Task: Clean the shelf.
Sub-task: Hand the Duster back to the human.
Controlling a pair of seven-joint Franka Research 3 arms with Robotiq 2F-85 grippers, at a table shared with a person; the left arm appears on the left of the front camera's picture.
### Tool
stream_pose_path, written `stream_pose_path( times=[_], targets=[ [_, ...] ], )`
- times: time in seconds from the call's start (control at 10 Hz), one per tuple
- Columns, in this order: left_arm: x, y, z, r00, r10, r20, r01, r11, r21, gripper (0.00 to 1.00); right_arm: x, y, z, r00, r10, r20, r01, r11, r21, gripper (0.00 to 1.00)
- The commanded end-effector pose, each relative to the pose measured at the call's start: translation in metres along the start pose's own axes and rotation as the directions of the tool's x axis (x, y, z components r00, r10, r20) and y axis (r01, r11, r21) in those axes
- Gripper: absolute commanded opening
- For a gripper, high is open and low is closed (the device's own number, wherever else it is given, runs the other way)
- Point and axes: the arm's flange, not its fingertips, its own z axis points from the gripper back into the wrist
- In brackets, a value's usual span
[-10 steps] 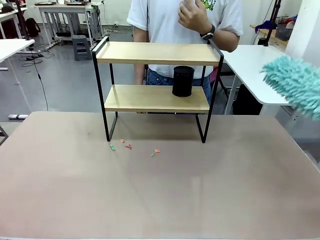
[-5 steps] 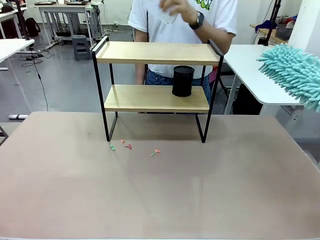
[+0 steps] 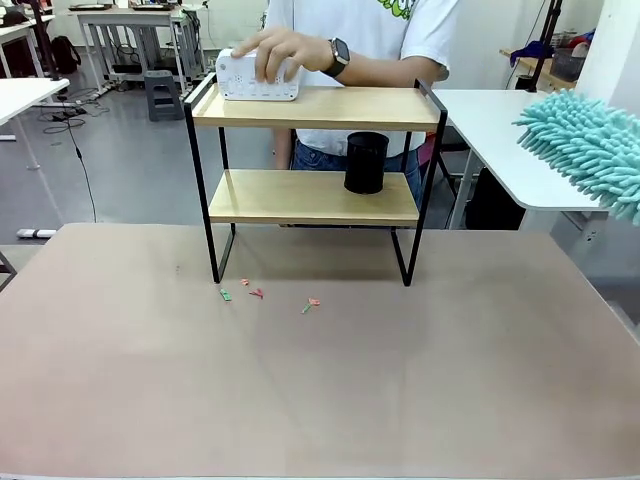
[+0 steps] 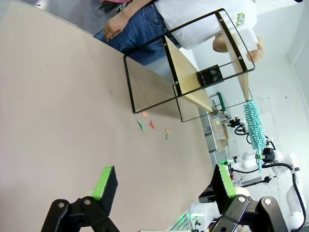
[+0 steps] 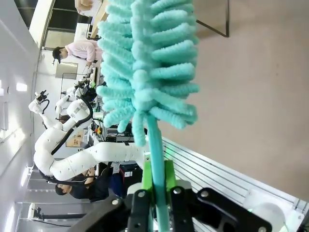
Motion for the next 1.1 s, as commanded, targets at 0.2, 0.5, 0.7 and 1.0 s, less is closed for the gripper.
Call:
stream_pose_path(
  times=[0.2,0.5,0.7,1.0],
  targets=[
    [0.000,-0.001,-0.001,1.000,-0.019,0.020,0.020,1.000,-0.019,1.00,0.000,-0.002,0.004,1.000,0.018,-0.010,-0.018,1.000,-0.003,0.12],
    [0.000,-0.001,-0.001,1.000,-0.019,0.020,0.020,1.000,-0.019,1.00,0.000,-0.002,0.004,1.000,0.018,-0.010,-0.018,1.000,-0.003,0.12],
    [-0.002,-0.035,-0.018,0.991,-0.100,-0.089,0.087,0.986,-0.141,1.00,0.010,0.026,0.001,0.991,0.130,-0.009,-0.130,0.991,-0.014,0.12],
    [-0.027,-0.145,-0.117,0.881,-0.338,-0.331,0.230,0.918,-0.324,1.00,0.040,0.151,-0.051,0.791,0.512,-0.333,-0.512,0.854,0.097,0.12]
  ],
)
